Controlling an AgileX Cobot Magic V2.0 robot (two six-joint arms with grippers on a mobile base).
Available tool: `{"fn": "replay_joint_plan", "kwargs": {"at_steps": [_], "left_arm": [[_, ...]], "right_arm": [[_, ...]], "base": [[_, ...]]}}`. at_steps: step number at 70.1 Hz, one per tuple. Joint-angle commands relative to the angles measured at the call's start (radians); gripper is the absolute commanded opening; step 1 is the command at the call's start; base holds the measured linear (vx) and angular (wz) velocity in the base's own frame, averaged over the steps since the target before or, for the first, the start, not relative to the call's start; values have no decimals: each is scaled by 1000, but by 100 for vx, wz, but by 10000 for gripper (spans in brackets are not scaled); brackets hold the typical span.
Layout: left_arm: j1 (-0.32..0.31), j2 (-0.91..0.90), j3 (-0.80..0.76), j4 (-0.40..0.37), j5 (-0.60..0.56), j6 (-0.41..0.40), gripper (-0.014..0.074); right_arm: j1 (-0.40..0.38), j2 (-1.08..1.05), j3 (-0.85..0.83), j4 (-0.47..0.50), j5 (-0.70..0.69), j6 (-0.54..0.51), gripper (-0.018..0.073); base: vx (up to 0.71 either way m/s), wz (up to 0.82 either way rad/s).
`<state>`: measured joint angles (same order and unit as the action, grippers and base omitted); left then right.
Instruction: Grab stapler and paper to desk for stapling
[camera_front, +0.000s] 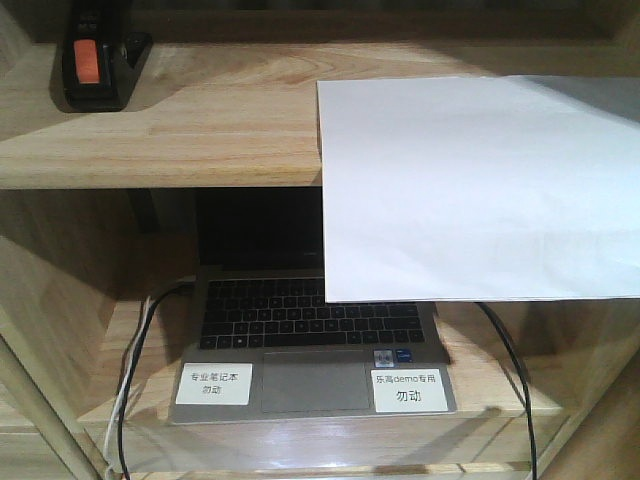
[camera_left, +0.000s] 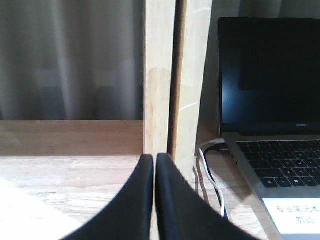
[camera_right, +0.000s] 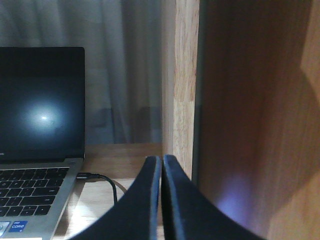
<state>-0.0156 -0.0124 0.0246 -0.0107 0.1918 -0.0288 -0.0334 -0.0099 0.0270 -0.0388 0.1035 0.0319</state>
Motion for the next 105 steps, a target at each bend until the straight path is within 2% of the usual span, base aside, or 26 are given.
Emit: {"fn": "replay_joint_plan", "kwargs": {"at_steps": [1,79,92,105], "left_arm": [[1,-15,9,-9,-69,-3,-6],[1,-15,9,-9,-71,-3,-6],[1,-15,9,-9,-163,-5,-6],[1,-15,9,-9,-186,-5,-6]], "right_arm": [[-5,-10,5,-4,-68,-7,-6],[-5,-10,5,-4,-68,-7,-6],[-5,-10,5,-4,-68,-7,-6],[-5,-10,5,-4,-75,-7,-6]], "base": [[0,0],[0,0],[0,0],[0,0]]}}
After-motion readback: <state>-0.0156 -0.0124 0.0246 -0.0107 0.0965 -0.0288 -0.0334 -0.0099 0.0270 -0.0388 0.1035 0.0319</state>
